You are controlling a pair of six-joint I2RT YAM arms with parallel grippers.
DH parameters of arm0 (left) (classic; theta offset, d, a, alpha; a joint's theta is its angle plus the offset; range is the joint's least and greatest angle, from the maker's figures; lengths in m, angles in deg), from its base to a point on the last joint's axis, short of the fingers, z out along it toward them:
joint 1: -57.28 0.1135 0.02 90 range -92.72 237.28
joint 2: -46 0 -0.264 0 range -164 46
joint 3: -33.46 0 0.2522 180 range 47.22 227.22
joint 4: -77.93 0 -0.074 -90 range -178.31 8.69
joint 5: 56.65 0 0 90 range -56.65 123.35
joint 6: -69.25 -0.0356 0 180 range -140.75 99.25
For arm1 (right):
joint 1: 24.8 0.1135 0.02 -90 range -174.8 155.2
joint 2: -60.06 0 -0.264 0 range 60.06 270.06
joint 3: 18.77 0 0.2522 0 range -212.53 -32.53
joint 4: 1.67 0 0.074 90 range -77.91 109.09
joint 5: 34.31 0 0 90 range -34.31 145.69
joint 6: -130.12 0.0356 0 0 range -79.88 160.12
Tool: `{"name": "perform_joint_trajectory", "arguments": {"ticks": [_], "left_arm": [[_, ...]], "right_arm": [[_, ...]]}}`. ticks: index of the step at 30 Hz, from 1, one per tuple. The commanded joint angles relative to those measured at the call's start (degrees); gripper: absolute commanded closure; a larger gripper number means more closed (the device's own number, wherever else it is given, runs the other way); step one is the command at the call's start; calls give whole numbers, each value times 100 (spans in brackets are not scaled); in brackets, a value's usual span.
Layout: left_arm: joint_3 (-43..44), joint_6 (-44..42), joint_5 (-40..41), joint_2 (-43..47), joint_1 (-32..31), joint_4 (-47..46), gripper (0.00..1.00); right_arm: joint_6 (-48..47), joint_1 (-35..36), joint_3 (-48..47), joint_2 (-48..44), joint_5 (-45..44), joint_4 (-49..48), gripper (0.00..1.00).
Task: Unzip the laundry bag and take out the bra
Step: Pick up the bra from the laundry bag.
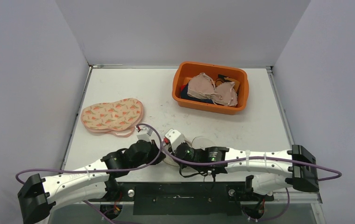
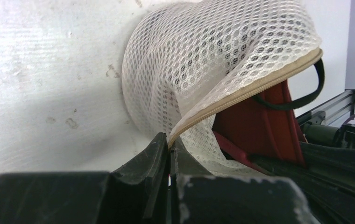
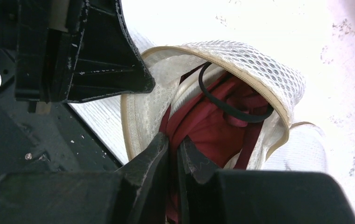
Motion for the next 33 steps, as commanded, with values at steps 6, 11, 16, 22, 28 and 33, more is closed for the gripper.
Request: {"name": "perform_joint_trajectory", "arguments": {"ticks": [6,11,16,22,28,33], "left_arm": [[722,-386,217,-177,140,19,100],[1031,-535,199,-284,247,46,100],[1310,-672,153,-477,345,-10,100],[1302,-726,12,-767,453,-210,100],[1063,-659,-128,-839,560,-393,100],[893,-632,-161,-784,603,-471,100]], "right_arm": [[-805,-612,226,-961,909,38,95],[-1049,-581,331,-1007,1434,-5,95],[-1162,-439,356,-866,1762,-62,95],[-1168,-410,347,-956,2079,-242,95],[-1090,-445,322,-1274,2140,-524,95],[-1002,-507,497,-1728,1851,-893,95]]}}
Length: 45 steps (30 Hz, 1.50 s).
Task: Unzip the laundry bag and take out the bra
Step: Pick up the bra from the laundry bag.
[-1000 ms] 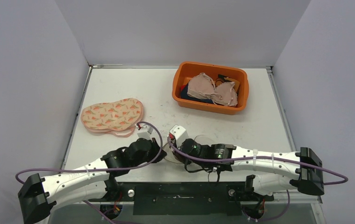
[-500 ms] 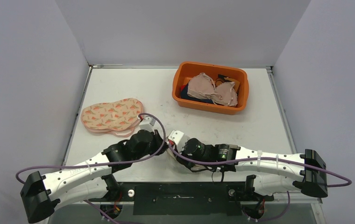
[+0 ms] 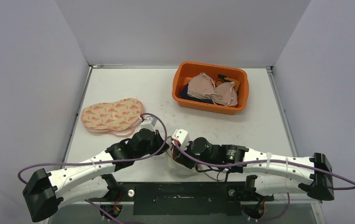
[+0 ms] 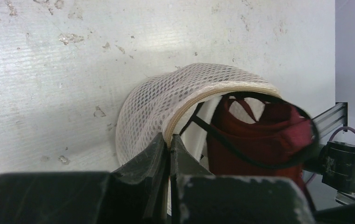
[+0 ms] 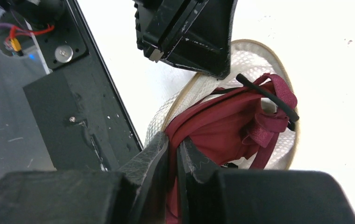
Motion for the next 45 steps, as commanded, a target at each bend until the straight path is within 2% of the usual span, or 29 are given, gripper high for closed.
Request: {"name": "perform_joint_trajectory", "arguments": {"ticks": [1,3,10,18,24,29,35,45], "left_arm": [[-127,-62,84,53,97,-373,100],[-191,-34,56,53,118,-414,100],[-332,9,-72,125,128,-624,100],[-388,9,-120,386,115,-990,100],[-234,-29,-145,240,119,-1171,100],[-136,-43,-226,98,116,-1187,100],[-117,-44,-215,194,111,-1183,100],[220,-83,-230,487,93,-918,100]], "right_arm": [[110,-63,133,-636,-55,-764,95],[161,-135,223,-799,-58,-896,95],[402,-191,482,-1045,-952,-1202,95],[839,-199,895,-1066,-921,-2238,95],[1120,-200,857,-914,-788,-2751,95],[1288,-232,928,-1160,-1249,-3161,95],[1295,-276,1042,-1220,-2016,-3053,95],[1160,-305,732,-383,-2457,-2345,95]]}}
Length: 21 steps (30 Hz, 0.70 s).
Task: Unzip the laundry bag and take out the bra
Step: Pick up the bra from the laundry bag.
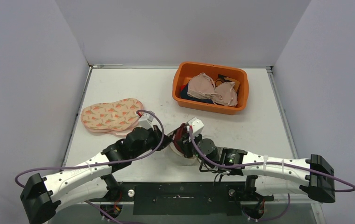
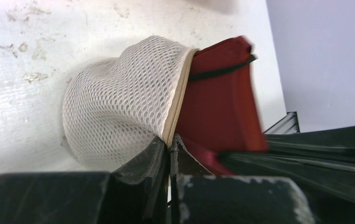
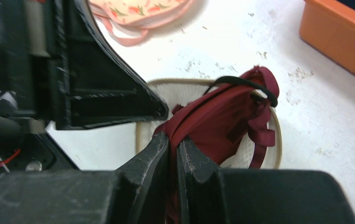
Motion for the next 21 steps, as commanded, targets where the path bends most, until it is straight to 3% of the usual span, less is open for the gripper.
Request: {"name": "perform_joint_trajectory", "arguments": {"ticks": [1,7,16,21], "left_arm": [[376,-63,-63,213,-5,-55,100],[96,117,-89,251,-40,-124,100],[-141,194,67,350,-45,-159,100],[-70,189,101,199,-39,-162,100]], "right_arm": [[-38,-44,-308,8,-508,-35,95],[3,-86,-275,-389,-682,-309,95],[-97,-98,-920,-461,831,-53,95],[-225,-98,-1393,-266,1310,779,95]]}}
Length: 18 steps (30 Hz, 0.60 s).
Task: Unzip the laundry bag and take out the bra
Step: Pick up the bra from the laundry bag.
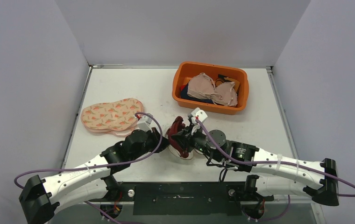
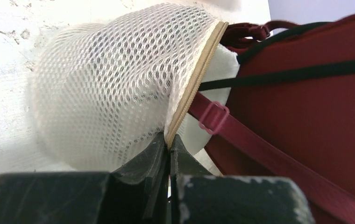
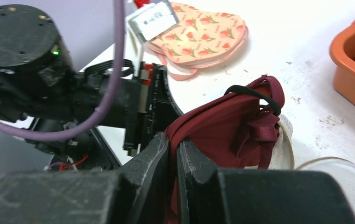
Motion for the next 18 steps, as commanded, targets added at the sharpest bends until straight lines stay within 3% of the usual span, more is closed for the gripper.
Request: {"name": "perform_joint_trajectory", "arguments": {"ticks": [1,14,18], "left_arm": [[100,10,110,-56,-27,-172,100],[47,93,406,-43,-16,81,100],[9,113,564,35,-9,255,100]], "right_arm": [[-217,-28,-558,55,653,432,95],[-492,-71,-924,-67,-180,1585,95],[-572,-72,-1004,-114,-25,1702,95]]}}
